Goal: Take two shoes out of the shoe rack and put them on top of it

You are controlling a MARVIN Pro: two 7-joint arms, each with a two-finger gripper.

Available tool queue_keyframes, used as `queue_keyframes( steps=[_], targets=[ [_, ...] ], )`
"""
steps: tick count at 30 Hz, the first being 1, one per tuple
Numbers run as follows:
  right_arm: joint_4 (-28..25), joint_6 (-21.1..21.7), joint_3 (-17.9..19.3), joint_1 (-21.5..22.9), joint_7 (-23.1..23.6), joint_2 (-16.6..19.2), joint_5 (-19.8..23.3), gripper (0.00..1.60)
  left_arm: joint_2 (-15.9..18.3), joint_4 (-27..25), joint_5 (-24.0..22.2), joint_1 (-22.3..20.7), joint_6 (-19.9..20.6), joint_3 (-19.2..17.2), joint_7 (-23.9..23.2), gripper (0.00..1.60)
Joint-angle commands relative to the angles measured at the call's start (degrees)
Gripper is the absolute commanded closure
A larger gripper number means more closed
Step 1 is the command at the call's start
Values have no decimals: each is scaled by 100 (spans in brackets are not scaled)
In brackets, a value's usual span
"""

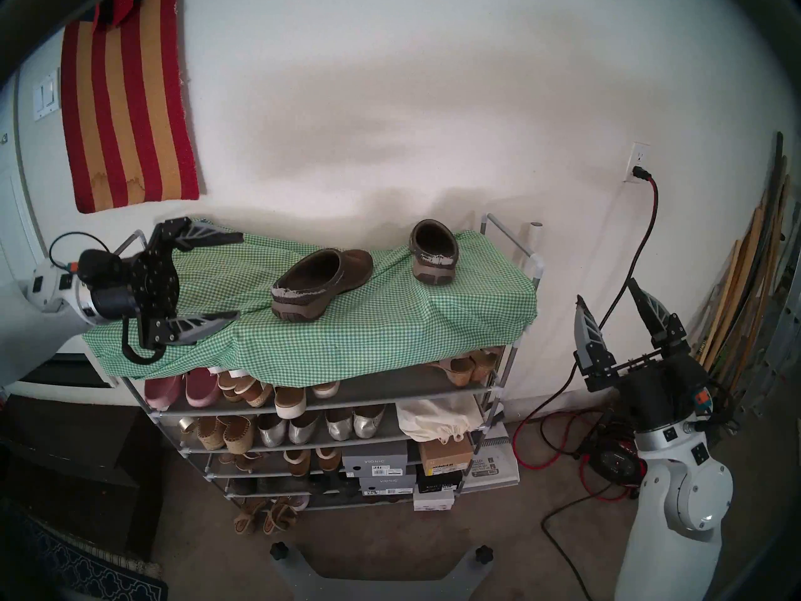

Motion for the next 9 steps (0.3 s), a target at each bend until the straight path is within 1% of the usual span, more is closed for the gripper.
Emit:
queue_keyframes(
  steps=[1,7,9],
  targets=[
    [-8,-1,-7,4,2,5,0,0,48,-94,-64,494,-320,415,352,0],
    [-9,-5,-9,-1,-6,9,7,0,63,-140,-115,779,-645,802,639,0],
    [-9,-5,-10,-2,-7,10,8,0,64,-146,-123,810,-692,847,684,0]
  ],
)
